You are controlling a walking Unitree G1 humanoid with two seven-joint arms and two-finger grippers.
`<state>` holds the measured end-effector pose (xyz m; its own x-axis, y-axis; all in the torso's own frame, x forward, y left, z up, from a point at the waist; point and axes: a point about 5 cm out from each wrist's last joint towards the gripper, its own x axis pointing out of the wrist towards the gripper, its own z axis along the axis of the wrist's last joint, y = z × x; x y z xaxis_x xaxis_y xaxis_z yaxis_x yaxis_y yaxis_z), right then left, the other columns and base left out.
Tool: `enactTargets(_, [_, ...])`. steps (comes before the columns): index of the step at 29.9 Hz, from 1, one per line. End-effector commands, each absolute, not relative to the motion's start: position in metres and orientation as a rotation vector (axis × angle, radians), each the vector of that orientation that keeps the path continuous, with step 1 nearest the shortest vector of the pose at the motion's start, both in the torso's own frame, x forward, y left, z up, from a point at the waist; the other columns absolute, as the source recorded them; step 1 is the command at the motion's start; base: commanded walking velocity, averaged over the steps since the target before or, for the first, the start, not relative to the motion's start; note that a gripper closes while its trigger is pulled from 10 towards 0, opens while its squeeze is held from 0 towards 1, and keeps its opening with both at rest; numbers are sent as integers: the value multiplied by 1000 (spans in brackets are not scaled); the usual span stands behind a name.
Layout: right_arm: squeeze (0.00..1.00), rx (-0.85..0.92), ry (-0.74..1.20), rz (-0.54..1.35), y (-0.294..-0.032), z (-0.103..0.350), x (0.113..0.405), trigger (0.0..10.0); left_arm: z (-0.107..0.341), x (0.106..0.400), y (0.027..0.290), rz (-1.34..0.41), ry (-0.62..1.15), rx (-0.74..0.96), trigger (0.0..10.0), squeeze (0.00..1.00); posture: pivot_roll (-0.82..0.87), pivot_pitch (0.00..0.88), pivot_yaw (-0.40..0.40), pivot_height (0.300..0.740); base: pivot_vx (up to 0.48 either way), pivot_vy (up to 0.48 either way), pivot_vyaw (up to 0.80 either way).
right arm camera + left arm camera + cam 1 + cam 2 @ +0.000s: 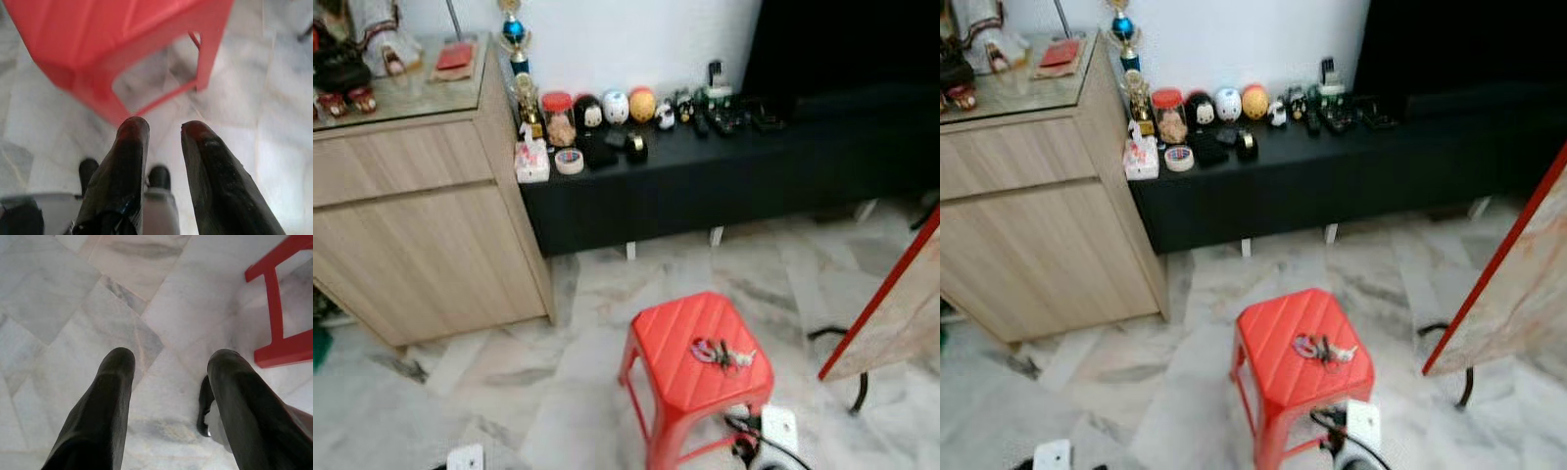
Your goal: Hang keys on a hook
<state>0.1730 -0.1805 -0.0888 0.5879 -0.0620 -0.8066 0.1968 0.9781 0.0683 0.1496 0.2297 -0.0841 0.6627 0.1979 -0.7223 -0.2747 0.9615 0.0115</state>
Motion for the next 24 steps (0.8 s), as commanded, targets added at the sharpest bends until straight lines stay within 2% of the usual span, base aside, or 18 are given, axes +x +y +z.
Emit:
enactTargets(1, [0,155,915,-152,-180,-86,179,10000,-86,145,230,264,821,-93,10000,0,91,36,-1,740,0,0,0])
enactTargets(9, [0,158,912,-153,-180,-86,179,10000,-85,146,232,268,803,-107,10000,0,90,36,0,740,0,0,0])
enactTargets(19, [0,132,898,-135,-180,-85,180,10000,-84,148,231,265,791,-109,10000,0,90,36,0,740,306,0,0])
enactTargets(24, [0,153,896,-152,-180,-86,179,10000,-84,149,229,260,789,-107,10000,0,89,33,1,740,348,0,359])
